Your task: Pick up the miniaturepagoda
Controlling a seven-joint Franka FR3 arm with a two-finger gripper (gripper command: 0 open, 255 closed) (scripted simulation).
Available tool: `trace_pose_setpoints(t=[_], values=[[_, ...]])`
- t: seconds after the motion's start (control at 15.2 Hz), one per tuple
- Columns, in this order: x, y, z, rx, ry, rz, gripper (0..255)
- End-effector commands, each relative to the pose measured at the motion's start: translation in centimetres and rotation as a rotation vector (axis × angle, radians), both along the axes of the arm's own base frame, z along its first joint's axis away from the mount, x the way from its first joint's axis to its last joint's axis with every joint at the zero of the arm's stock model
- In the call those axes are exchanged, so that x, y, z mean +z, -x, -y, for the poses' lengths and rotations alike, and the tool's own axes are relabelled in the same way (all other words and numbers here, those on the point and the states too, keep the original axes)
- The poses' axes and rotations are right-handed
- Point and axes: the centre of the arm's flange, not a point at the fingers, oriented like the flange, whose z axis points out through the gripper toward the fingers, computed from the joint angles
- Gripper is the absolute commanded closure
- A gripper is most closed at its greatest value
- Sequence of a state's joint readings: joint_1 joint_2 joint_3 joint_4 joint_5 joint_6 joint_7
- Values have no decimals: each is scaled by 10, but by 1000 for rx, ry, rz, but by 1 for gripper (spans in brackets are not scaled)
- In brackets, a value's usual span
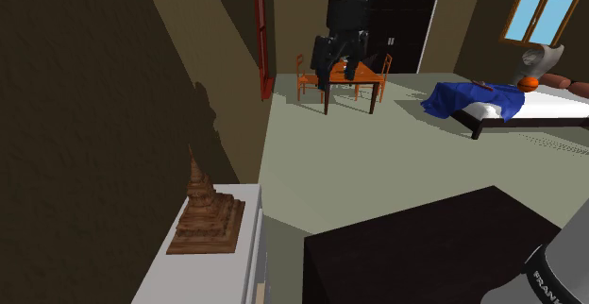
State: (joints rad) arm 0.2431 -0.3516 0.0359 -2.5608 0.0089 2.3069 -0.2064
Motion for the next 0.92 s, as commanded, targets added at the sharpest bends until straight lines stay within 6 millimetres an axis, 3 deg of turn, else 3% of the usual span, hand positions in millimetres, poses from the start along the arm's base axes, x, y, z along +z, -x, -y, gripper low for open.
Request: trace_pose_setpoints(t=[0.0,0.86], values=[[-15,-7,-16,47,-8,23,0],[-109,-47,-135,344,-53,151,0]])
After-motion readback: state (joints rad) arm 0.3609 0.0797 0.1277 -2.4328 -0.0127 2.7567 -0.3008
